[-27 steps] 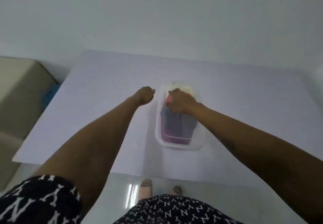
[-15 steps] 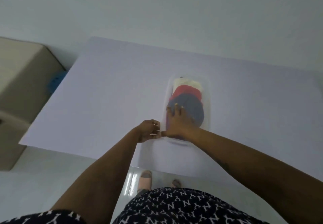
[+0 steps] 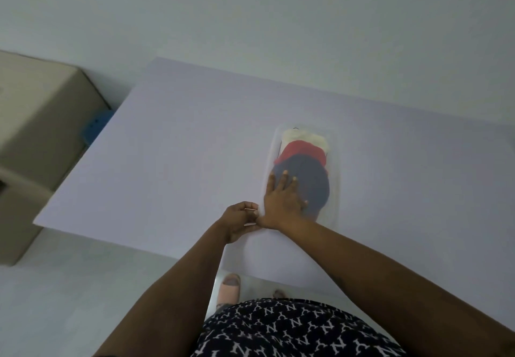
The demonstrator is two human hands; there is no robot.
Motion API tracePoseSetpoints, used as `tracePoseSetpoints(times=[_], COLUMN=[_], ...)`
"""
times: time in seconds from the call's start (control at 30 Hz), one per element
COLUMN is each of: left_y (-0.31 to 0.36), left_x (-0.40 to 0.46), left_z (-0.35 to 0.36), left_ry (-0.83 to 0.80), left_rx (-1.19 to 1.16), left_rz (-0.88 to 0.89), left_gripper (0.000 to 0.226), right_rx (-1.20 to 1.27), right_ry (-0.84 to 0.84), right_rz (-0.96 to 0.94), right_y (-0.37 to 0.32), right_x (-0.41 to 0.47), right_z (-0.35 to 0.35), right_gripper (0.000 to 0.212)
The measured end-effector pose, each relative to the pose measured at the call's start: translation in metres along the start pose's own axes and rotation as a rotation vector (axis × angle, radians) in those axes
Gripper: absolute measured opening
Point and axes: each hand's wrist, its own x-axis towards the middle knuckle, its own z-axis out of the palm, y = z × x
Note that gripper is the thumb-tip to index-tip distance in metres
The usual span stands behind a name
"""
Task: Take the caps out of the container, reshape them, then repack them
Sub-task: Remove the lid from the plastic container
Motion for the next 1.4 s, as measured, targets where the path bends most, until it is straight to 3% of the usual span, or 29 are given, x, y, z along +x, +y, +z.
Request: tracePoseSetpoints(times=[0.47, 0.63, 0.87, 1.0, 1.17, 1.27, 1.4], left_y=[-0.01, 0.005, 0.008, 0.008, 0.008, 0.008, 0.008], left_x=[-0.003, 0.0, 0.002, 0.003, 0.0, 0.0, -0.001], left_z=[0.001, 0.013, 0.013, 0.009, 0.006, 0.003, 0.005], left_ry=[0.151, 0.072, 0.068, 0.065, 0.055, 0.057, 0.063], left_rx=[-0.013, 0.017, 0.019, 0.031, 0.017, 0.012, 0.036], left_rz=[0.02, 0.003, 0.003, -0.01, -0.032, -0.036, -0.044], left_gripper=[0.019, 0.013, 0.01, 0.009, 0.009, 0.01, 0.009], right_rx=[0.119, 0.246, 0.4, 0.809, 1.585, 1.957, 2.17], right_ry=[0.015, 0.083, 0.19, 0.354, 0.733, 0.783, 0.793], right_rz=[-0.029, -0.06, -0.125, -0.112, 0.171, 0.279, 0.318], right_y=[-0.008, 0.029, 0.061, 0.103, 0.181, 0.22, 0.248], right_x=[0.0, -0.009, -0.037, -0.064, -0.081, -0.092, -0.096], right_z=[0.008, -0.025, -0.05, -0.071, -0.061, -0.034, 0.019], right_gripper=[0.119, 0.126, 0.115, 0.105, 0.062, 0.055, 0.046])
